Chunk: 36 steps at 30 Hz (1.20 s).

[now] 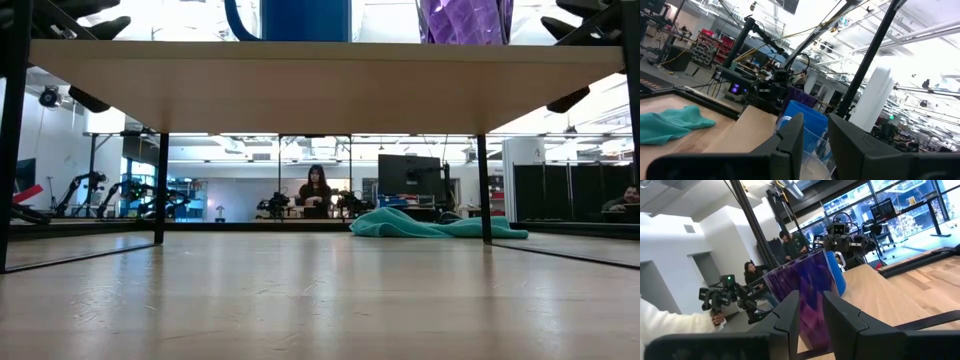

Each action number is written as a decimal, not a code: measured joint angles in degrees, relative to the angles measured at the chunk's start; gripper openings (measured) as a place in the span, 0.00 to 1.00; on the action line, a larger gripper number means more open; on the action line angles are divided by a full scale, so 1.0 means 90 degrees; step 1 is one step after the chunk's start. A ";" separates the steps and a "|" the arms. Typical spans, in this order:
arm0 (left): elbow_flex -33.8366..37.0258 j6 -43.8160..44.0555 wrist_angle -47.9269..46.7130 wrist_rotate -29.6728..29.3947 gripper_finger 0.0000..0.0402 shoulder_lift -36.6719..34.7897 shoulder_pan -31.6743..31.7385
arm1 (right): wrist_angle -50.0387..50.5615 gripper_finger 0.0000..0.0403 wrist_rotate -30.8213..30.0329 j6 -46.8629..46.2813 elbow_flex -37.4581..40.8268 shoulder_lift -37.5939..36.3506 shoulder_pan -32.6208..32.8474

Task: Stack small to large cups/mugs on shelf
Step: Return to Home Position

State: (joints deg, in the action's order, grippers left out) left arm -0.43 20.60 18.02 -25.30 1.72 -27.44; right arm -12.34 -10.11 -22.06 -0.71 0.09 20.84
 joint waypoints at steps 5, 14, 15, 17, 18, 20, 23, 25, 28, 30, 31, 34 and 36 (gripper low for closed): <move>0.0005 -0.0002 -0.0002 0.0000 0.19 0.0018 0.0000 | 0.0168 0.20 0.0000 -0.0003 0.0022 0.0003 0.0002; 0.0010 -0.0001 -0.0003 0.0000 0.19 0.0039 0.0000 | 0.0439 0.20 0.0000 -0.0077 0.0022 0.0005 0.0002; 0.0010 0.0000 -0.0005 0.0000 0.19 0.0039 0.0000 | 0.0509 0.20 0.0002 -0.0081 0.0022 0.0005 0.0002; 0.0010 0.0000 -0.0005 0.0000 0.19 0.0039 0.0000 | 0.0762 0.20 0.0006 -0.0215 0.0022 0.0005 0.0002; 0.0010 0.0000 -0.0005 0.0000 0.19 0.0039 0.0000 | 0.0953 0.20 0.0010 -0.0354 0.0022 0.0005 0.0002; 0.0010 -0.0001 -0.0005 -0.0002 0.19 0.0039 0.0000 | 0.1201 0.20 0.0113 -0.0579 0.0015 0.0025 0.0002; 0.0011 -0.0002 -0.0008 0.0000 0.19 0.0052 -0.0001 | 0.1191 0.20 0.0641 -0.0458 0.0015 0.0043 0.0002; 0.0012 -0.0002 -0.0007 0.0000 0.19 0.0053 -0.0002 | 0.1183 0.20 0.0829 -0.0356 0.0015 0.0026 0.0002; 0.0015 -0.0002 -0.0007 0.0000 0.19 0.0049 0.0000 | 0.1214 0.20 0.0838 -0.0185 0.0015 0.0022 0.0002; 0.0015 -0.0002 -0.0010 0.0000 0.19 0.0053 -0.0002 | 0.1220 0.20 0.0838 -0.0117 0.0015 0.0035 0.0002; 0.0015 -0.0002 -0.0009 0.0000 0.19 0.0057 -0.0001 | 0.1219 0.20 0.0840 -0.0121 0.0015 0.0049 0.0002; 0.0015 -0.0002 -0.0010 0.0000 0.19 0.0056 0.0000 | 0.1230 0.20 0.0837 -0.0324 0.0017 0.0052 0.0002; 0.0015 -0.0002 -0.0010 -0.0002 0.19 0.0056 0.0000 | 0.1228 0.20 0.0838 -0.0408 0.0017 0.0049 0.0002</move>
State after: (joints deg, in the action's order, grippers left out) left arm -0.30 20.58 17.93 -25.32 2.22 -27.44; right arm -1.29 -2.57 -25.74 -0.56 0.54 20.86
